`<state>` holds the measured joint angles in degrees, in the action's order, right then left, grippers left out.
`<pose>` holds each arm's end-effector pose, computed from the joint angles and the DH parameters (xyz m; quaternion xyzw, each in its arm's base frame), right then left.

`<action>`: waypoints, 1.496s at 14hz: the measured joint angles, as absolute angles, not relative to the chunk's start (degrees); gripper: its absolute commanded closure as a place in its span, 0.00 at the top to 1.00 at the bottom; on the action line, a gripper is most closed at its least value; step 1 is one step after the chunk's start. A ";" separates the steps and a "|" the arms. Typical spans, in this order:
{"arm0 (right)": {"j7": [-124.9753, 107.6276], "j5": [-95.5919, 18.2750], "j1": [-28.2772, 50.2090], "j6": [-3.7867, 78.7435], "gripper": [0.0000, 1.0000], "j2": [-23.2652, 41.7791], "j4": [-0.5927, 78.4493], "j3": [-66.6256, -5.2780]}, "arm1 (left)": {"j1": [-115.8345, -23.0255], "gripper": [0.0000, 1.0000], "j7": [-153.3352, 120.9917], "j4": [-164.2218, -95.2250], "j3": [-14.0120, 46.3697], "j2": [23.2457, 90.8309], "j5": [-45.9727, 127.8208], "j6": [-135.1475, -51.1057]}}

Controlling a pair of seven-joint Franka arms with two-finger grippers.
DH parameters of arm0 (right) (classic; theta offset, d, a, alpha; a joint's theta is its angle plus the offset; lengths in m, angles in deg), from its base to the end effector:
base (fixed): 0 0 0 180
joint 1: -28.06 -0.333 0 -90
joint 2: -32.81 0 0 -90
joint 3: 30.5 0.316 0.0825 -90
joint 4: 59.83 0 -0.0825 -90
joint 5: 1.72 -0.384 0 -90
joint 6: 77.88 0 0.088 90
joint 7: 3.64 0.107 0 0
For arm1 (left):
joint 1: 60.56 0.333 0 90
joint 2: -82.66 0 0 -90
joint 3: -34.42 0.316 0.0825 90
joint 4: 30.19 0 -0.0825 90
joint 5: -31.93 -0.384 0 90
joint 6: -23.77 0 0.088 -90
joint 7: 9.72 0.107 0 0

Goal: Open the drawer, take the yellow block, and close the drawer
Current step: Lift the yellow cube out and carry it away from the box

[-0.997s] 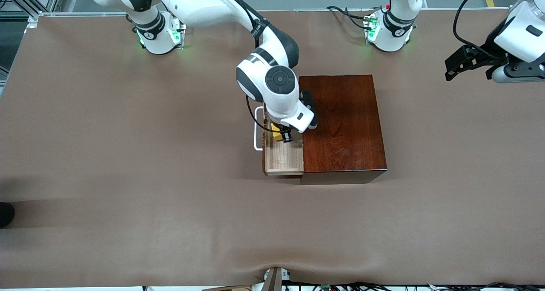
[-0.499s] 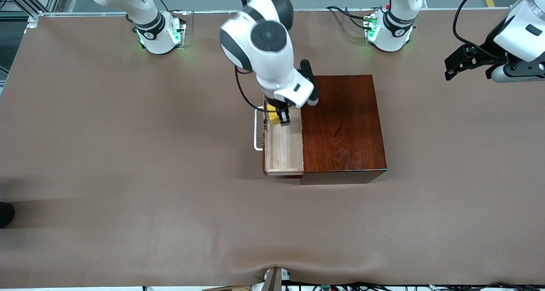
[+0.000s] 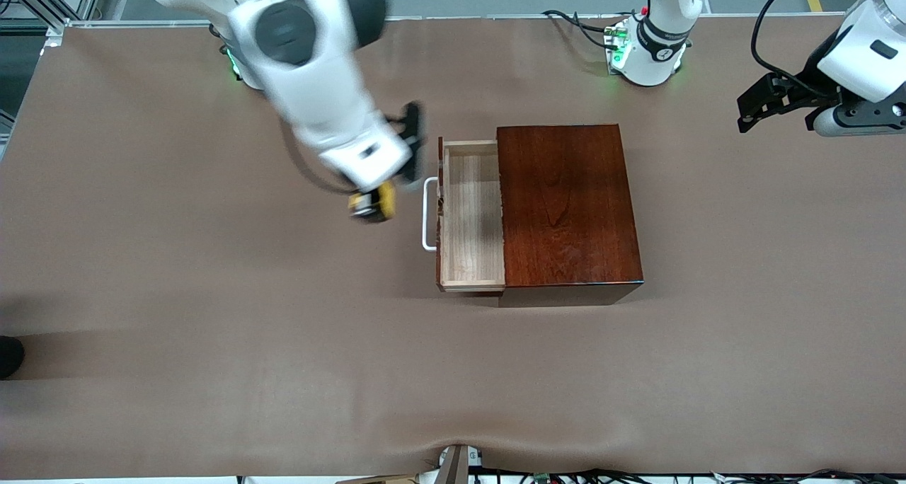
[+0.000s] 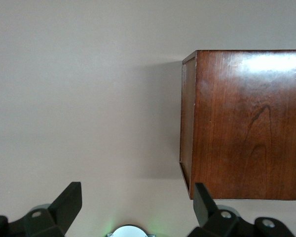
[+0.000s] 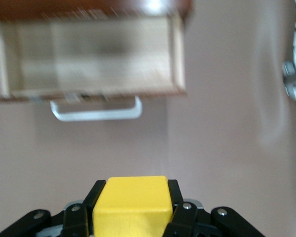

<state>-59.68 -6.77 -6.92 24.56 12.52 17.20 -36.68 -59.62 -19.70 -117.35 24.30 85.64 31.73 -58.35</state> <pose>0.5821 0.3424 0.5361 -0.7395 -0.6712 -0.0502 0.0135 0.5169 -0.0860 0.6633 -0.9998 -0.0074 0.0171 0.0093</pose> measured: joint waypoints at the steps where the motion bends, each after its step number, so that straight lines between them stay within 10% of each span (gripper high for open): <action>1: -59.95 -6.32 -4.18 24.58 0.00 13.24 18.39 -36.88 | -59.56 1.00 -19.70 -117.34 24.36 85.65 31.73 -58.26; 12: -73.64 -3.39 17.50 36.78 0.00 13.46 34.19 -37.12 | -58.93 1.00 -19.57 -117.35 24.77 85.65 31.73 -58.07; 21: -91.77 -3.39 25.42 50.90 0.00 -0.99 36.00 -37.00 | -58.93 1.00 -19.01 -118.07 24.77 85.62 31.73 -58.06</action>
<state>-91.77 -3.39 25.42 50.90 -0.99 36.00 -37.00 -58.93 -19.01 -118.07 24.77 85.62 31.73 -58.06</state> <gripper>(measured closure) 0.445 0.000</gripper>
